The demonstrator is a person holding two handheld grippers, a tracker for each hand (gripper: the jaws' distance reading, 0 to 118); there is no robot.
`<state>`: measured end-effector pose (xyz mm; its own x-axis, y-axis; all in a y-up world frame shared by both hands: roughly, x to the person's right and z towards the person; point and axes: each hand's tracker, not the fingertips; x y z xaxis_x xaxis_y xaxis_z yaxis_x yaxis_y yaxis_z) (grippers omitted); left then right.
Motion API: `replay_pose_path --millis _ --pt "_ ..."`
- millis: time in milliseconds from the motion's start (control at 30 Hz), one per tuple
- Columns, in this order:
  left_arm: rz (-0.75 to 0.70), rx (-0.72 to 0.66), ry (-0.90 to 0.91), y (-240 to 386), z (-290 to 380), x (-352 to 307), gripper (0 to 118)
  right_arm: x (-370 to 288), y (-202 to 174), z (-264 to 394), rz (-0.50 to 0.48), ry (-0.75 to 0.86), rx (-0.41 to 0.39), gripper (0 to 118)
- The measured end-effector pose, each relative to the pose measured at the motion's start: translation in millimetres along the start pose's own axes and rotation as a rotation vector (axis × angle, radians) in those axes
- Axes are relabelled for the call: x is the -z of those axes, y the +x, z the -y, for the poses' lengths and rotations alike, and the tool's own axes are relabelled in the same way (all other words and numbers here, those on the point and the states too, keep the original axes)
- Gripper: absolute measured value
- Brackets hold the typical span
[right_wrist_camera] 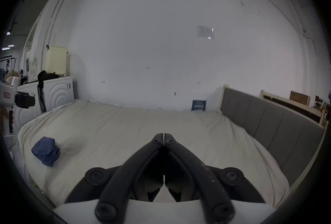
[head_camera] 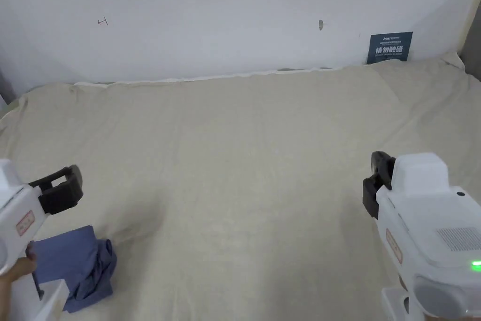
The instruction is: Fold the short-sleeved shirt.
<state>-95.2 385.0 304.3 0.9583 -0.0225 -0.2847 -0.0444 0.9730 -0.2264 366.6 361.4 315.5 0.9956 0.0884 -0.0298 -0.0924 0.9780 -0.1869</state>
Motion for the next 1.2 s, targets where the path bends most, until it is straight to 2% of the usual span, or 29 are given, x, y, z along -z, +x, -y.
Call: replay_pose_path --millis 167,367,400,433,467,500,533,667,1200 --pt "0.086 0.045 0.166 63.5 -11.8 -43.3 110 -20.7 17.2 -22.6 0.047 0.077 -0.03 1" --pt "0.165 0.014 0.288 118.0 -2.0 -67.0 106 -39.5 32.9 -28.8 0.08 0.131 -0.041 1" --pt "0.177 0.011 0.302 124.0 0.9 -70.1 97 -41.7 34.8 -29.0 0.081 0.136 -0.044 1" --pt "0.186 0.025 0.311 133.5 2.4 -74.4 82 -43.8 36.5 -29.1 0.083 0.139 -0.046 1" --pt "0.198 0.043 0.315 138.4 3.7 -76.5 58 -45.6 37.8 -29.0 0.086 0.142 -0.045 1" --pt "0.213 0.051 0.321 142.6 5.7 -77.6 9 -46.4 38.8 -28.8 0.086 0.144 -0.046 1" --pt "0.228 0.063 0.316 145.8 7.1 -76.2 1 -47.2 39.9 -28.4 0.086 0.144 -0.045 1" --pt "0.266 0.053 0.294 167.4 8.8 -75.2 0 -48.8 42.4 -26.8 0.085 0.142 -0.034 1" --pt "0.264 0.047 0.261 150.6 17.8 -78.2 0 -51.2 37.8 -28.2 0.077 0.145 -0.028 1"
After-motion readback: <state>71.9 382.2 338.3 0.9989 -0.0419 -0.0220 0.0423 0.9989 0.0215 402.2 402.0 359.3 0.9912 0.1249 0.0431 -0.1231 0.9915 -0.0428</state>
